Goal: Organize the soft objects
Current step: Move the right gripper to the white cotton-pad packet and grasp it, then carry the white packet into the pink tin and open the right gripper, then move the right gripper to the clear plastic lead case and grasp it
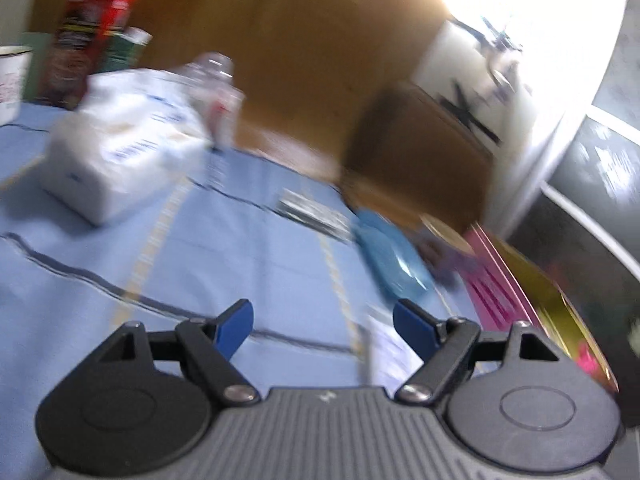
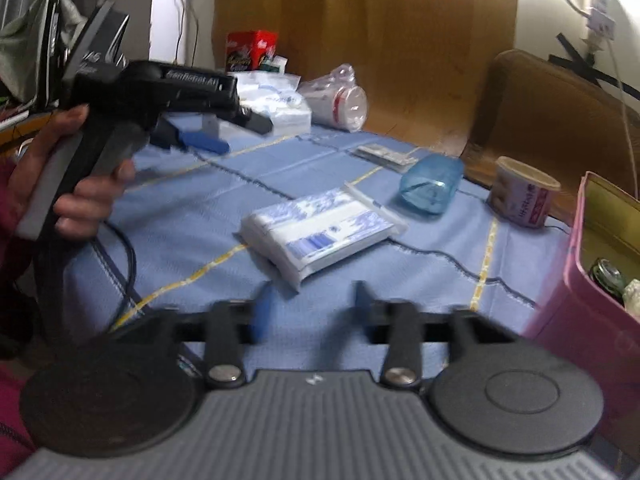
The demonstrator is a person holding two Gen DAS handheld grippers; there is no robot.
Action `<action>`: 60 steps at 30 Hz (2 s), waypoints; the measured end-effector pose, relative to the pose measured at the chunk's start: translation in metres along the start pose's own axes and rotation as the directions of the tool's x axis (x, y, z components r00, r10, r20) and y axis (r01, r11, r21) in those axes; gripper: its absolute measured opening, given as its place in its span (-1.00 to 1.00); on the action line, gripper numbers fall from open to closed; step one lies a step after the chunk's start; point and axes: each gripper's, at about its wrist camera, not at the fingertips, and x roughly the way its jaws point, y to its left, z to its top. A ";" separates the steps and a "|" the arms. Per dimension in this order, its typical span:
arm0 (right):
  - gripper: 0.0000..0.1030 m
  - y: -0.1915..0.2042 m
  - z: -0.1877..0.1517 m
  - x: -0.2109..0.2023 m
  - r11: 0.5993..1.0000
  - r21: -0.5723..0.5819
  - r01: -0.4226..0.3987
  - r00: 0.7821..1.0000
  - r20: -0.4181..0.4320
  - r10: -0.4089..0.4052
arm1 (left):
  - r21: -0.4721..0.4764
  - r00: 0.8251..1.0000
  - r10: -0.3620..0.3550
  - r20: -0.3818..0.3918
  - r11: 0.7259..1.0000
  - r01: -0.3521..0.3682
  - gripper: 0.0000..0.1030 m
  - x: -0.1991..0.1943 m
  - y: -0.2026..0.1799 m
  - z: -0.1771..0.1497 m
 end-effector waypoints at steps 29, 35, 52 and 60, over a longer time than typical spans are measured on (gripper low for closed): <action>-0.18 -0.097 -0.008 -0.078 0.891 0.242 0.384 0.865 0.242 -0.439 | 0.361 0.938 -0.294 -0.184 0.867 0.343 0.16 0.085 -0.247 0.002; -0.18 -0.142 -0.029 -0.090 0.817 0.344 0.462 0.827 0.165 -0.537 | 0.393 0.923 -0.275 -0.268 0.844 0.366 0.16 0.129 -0.298 -0.017; -0.14 -0.171 -0.053 -0.100 0.666 0.442 0.602 0.696 0.119 -0.708 | 0.411 0.947 -0.271 -0.174 0.854 0.320 0.43 0.105 -0.275 -0.012; -0.07 -0.141 -0.026 -0.090 0.755 0.383 0.533 0.744 0.212 -0.633 | 0.283 0.982 -0.181 -0.049 0.941 0.187 0.48 0.061 -0.168 0.007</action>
